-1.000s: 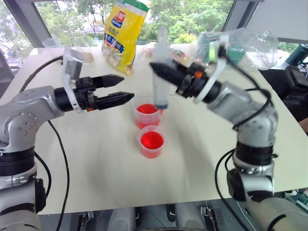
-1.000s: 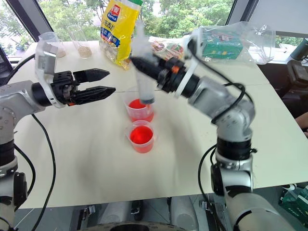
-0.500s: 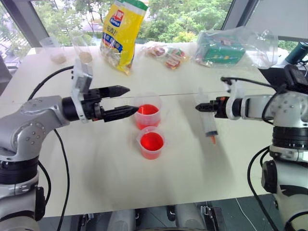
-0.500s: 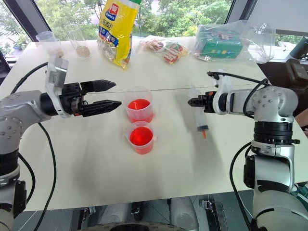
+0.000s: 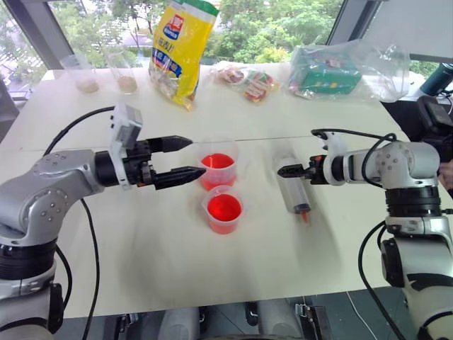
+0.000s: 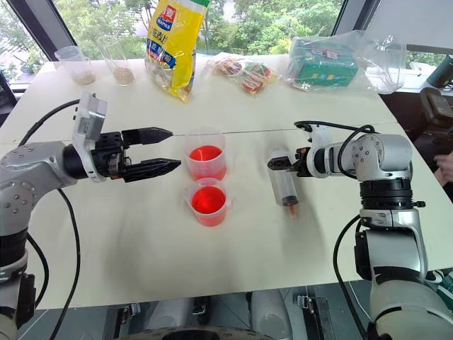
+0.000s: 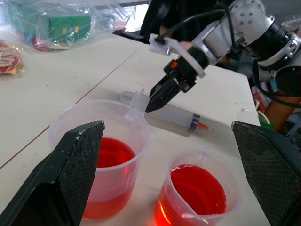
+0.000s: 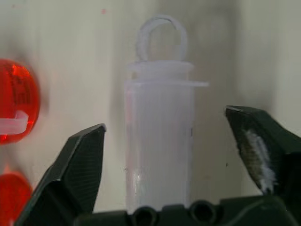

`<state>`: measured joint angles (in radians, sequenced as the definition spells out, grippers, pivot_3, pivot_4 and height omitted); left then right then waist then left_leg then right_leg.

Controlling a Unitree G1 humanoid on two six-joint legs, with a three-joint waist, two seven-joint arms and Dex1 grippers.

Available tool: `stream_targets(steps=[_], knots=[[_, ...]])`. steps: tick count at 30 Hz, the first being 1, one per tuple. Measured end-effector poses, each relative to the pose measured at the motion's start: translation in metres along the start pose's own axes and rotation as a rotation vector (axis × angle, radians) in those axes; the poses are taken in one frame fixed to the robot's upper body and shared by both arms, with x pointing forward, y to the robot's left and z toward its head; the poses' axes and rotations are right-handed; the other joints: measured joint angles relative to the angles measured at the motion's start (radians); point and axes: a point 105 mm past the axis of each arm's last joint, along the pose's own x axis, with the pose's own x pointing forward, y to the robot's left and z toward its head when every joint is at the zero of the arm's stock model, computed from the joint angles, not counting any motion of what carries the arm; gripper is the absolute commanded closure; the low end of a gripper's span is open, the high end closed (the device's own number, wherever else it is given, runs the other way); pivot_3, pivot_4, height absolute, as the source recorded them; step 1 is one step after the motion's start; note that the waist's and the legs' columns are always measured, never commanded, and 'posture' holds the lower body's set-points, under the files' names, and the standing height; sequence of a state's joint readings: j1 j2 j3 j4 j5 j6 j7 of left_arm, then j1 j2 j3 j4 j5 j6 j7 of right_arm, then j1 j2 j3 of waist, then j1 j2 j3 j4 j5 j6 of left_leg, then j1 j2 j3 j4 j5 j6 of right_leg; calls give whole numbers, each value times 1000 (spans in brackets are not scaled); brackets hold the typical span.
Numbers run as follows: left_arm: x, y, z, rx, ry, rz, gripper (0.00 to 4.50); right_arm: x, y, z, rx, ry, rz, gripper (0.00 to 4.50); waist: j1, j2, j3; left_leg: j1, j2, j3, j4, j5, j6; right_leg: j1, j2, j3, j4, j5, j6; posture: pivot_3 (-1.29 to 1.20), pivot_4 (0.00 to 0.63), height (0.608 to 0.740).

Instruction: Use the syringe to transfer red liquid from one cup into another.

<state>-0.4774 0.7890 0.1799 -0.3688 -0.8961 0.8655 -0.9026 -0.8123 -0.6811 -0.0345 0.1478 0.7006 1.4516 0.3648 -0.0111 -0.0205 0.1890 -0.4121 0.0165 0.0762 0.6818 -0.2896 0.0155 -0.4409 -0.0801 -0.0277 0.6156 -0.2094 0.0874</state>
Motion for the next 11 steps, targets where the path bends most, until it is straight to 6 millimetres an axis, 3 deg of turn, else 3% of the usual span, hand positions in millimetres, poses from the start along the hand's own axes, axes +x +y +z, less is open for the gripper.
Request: stream_targets(steps=[5,8,11], knots=[[-3,-3,-3,5,26,3,0,-41,29,18,-195,-132,127,27,-1,0,0,0,0,0,0,-1,1,0,0,0,-1,0,0,0,150,740],[-7,-4,-8,6,58,7,0,-74,59,18,-340,-190,275,27,-1,0,0,0,0,0,-1,-1,2,0,0,-1,-1,0,1,0,150,740],[-11,-6,-9,19,76,11,0,-93,72,8,-422,-191,336,27,0,0,0,0,0,0,0,-1,2,1,-1,-1,-2,-2,-3,0,150,740]])
